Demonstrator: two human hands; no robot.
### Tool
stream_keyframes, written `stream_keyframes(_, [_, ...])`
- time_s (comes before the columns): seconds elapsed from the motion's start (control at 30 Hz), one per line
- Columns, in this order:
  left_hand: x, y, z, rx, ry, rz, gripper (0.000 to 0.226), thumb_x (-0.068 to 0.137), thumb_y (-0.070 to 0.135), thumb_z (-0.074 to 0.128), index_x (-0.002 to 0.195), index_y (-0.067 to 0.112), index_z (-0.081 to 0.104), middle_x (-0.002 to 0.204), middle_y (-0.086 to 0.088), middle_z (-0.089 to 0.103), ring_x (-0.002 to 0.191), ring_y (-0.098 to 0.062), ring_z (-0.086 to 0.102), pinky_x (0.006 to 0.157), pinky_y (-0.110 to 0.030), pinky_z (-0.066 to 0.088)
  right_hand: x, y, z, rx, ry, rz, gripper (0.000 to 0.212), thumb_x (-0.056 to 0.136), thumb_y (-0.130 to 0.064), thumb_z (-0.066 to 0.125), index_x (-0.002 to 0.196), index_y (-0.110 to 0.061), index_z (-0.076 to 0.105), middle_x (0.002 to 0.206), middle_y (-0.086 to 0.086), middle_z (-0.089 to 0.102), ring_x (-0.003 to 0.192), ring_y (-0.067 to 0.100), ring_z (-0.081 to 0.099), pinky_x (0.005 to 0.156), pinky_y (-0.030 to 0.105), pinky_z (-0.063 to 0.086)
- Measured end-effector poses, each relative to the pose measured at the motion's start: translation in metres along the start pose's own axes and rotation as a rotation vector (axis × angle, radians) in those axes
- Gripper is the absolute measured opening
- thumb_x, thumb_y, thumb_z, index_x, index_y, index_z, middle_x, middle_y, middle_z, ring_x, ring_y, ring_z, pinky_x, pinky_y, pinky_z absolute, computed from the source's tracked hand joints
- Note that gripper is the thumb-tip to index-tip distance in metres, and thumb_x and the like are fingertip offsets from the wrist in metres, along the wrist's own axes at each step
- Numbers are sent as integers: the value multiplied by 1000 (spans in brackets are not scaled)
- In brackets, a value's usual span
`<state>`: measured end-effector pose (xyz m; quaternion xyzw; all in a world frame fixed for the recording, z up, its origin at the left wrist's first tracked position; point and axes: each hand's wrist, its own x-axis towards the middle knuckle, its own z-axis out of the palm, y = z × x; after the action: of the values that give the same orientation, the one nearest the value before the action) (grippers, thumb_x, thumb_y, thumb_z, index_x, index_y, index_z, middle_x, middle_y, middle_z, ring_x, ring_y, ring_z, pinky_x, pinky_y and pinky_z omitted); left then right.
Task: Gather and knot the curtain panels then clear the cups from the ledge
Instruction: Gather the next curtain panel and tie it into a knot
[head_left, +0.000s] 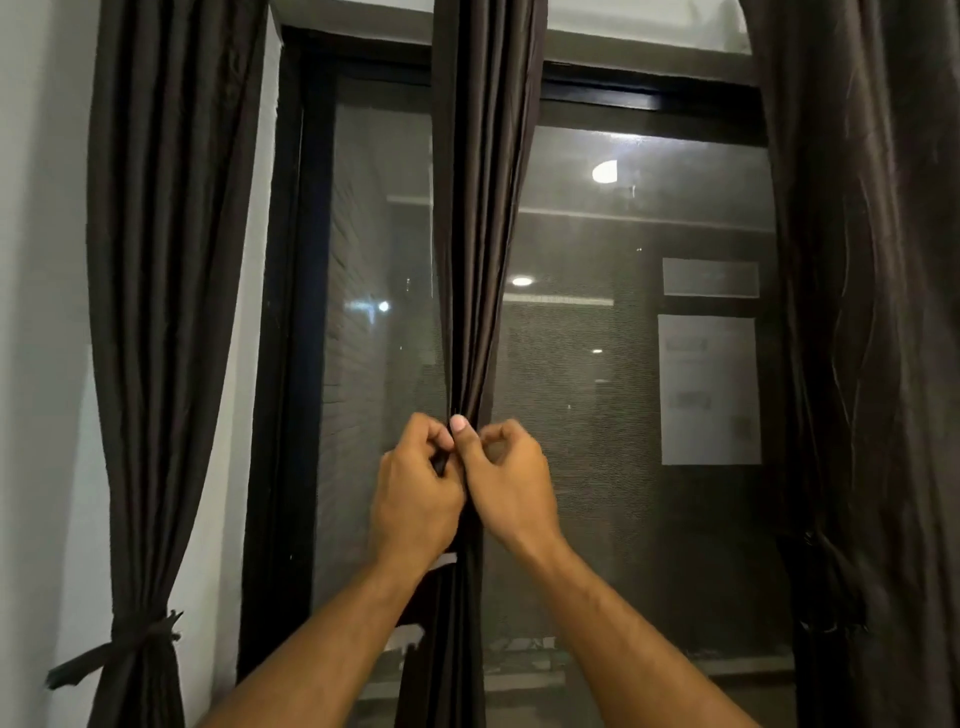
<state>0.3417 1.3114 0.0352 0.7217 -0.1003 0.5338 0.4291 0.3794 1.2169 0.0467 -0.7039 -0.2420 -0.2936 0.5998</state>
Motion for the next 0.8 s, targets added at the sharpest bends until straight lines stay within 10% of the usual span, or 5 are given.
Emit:
stream_keyframes(0.2, [-1,-9,-14,-408,-87,-232,8,88,14,58,95,12,55,67,-7,61,57,-14,57,52,-25,45,8,-2,-12,-184,-59,-66,15,101,-29,60,96,-15,64,80,-9,67,74,7,65,56,14,45])
stream_keyframes(0.33, [-3,-14,-19,-406,-180,-329,24,100,3,52,119,16,61,93,-17,76,86,-32,75,80,-47,62,4,-1,-9,-74,-102,-37,46,103,-46,55,69,-14,53,55,-9,56,49,6,49,51,27,39])
stream_keyframes(0.43, [-10,-11,-15,-369,-244,-292,35,98,4,60,129,20,60,104,-6,78,96,-17,76,86,-40,62,2,-9,-9,-105,-107,-35,53,95,-57,62,62,-18,48,41,-14,49,40,1,45,45,17,32])
stream_keyframes(0.6, [-16,-15,-17,-379,-260,-256,44,85,3,77,124,21,65,111,10,75,105,-1,70,83,-17,57,8,-5,-11,-179,-78,-32,26,98,-29,63,83,-8,69,70,2,71,64,16,68,60,38,56])
stream_keyframes(0.8, [-23,-35,-21,-69,-179,-178,15,89,5,73,98,16,79,89,-1,69,81,-15,67,69,-11,50,10,5,-15,-149,-103,2,19,103,-29,60,103,-12,70,88,1,75,81,15,73,74,38,63])
